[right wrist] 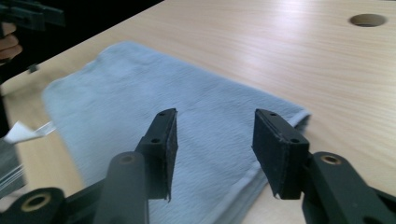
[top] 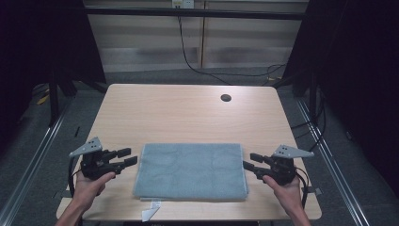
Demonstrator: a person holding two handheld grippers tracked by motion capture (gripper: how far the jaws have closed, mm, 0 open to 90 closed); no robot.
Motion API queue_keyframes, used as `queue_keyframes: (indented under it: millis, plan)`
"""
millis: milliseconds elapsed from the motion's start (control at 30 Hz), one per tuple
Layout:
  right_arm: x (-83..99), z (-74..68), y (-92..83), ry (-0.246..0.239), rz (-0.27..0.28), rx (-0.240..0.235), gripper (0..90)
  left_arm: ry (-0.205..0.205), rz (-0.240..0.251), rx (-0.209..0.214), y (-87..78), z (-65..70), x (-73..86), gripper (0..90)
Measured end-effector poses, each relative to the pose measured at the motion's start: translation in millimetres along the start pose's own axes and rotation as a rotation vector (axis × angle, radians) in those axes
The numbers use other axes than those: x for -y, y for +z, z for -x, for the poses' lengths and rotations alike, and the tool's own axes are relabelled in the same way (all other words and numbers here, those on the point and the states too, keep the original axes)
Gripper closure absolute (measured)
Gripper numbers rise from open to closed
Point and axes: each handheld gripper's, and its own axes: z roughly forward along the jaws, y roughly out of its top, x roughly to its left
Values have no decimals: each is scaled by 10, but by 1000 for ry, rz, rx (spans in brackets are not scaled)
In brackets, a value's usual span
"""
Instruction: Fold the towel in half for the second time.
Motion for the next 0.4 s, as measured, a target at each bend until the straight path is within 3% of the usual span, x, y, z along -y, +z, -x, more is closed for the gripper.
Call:
queue_keyframes:
  millis: [133, 233, 300, 400]
  plan:
    - [15, 137, 45, 10, -2, 96, 459, -76, -7, -74, 62, -201, 83, 373]
    - [66, 239, 19, 46, 18, 143, 444, -74, -44, -120, 46, -239, 200, 339]
    - [77, 253, 16, 50, 11, 160, 419, -98, -50, -129, 47, -268, 264, 323]
    - [101, 246, 26, 65, 1, 177, 377, -89, -70, -141, 27, -245, 316, 276]
